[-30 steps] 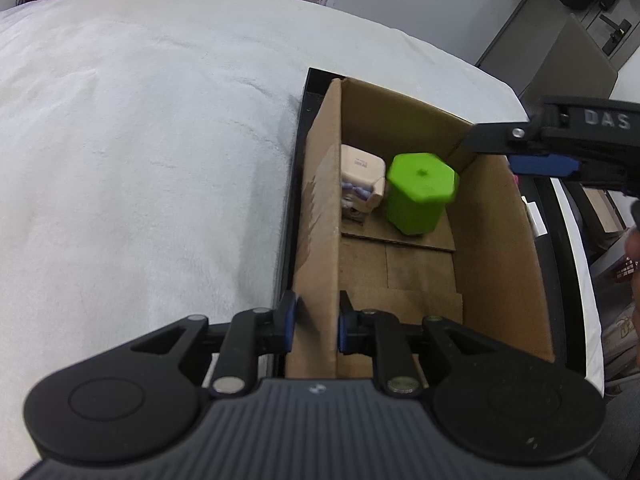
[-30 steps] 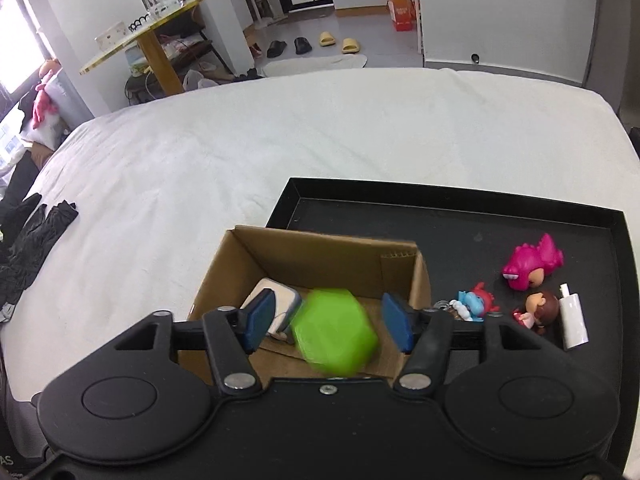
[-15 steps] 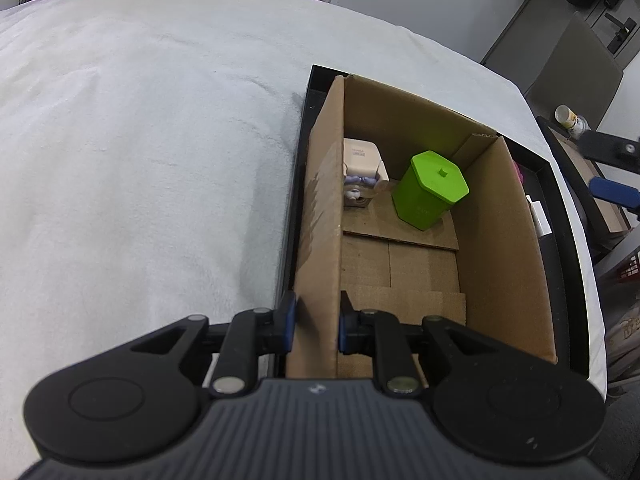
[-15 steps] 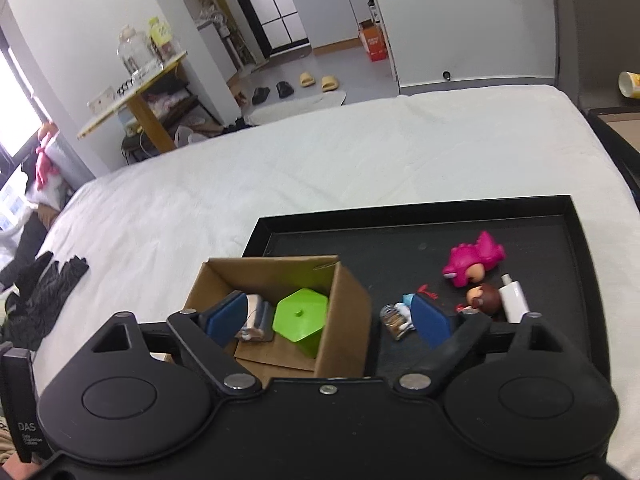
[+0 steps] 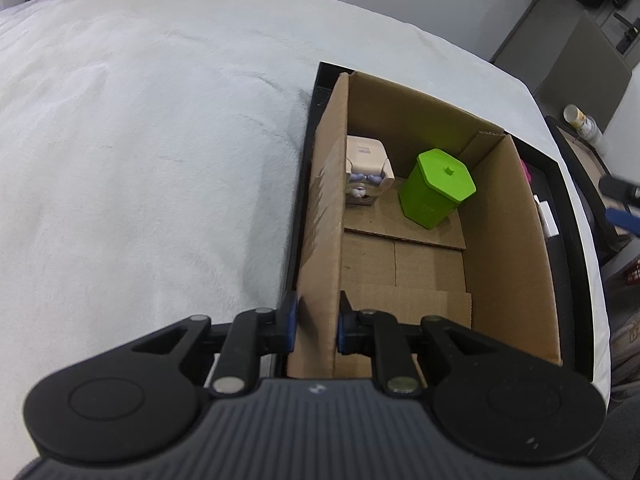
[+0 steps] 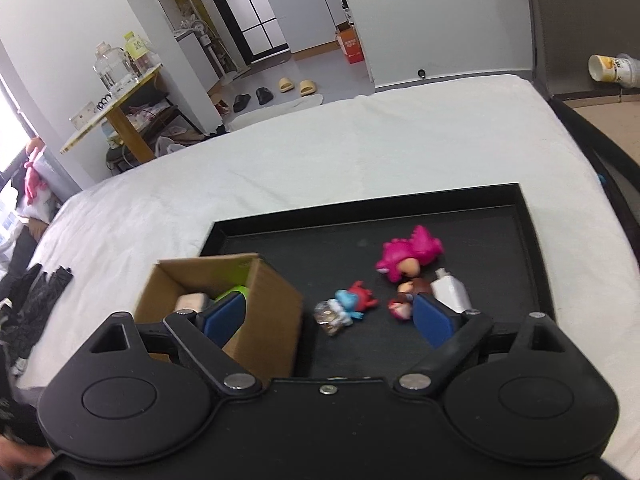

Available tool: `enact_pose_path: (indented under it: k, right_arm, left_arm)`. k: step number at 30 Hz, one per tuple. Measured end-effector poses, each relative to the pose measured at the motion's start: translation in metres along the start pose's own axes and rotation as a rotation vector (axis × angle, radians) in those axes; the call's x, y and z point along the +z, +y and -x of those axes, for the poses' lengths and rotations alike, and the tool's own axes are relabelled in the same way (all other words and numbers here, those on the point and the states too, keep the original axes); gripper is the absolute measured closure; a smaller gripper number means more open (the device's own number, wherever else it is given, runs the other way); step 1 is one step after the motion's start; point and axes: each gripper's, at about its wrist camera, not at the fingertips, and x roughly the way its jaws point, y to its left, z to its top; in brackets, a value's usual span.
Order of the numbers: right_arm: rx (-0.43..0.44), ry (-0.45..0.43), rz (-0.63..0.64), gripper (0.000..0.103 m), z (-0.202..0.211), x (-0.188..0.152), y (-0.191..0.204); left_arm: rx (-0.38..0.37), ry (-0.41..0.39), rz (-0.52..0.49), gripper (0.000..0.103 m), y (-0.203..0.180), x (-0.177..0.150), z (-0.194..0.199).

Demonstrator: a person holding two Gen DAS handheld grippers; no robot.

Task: Organize rigid objects
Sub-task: 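Reach the right gripper to the white USB charger and grasp it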

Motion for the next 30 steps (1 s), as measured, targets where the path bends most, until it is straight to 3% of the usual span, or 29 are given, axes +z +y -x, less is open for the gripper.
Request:
enact_pose_path:
  k: [6, 18, 30]
  right_arm:
    - [-0.057, -0.020, -0.025, 0.014, -0.013, -0.014, -0.028]
    - [-0.142, 0.018, -0.004, 0.044, -0.048, -0.025, -0.053]
    - [-0.229, 0.042, 0.126, 0.059, -0.076, -0.032, -0.052]
  left_arm:
    - [0.019, -0.011, 0.011, 0.087, 0.000, 0.000, 0.002]
    - [0.002, -0.010, 0.030, 0.086, 0.003, 0.002, 0.003]
    - [0.001, -0.011, 0.038, 0.086, 0.003, 0.002, 0.000]
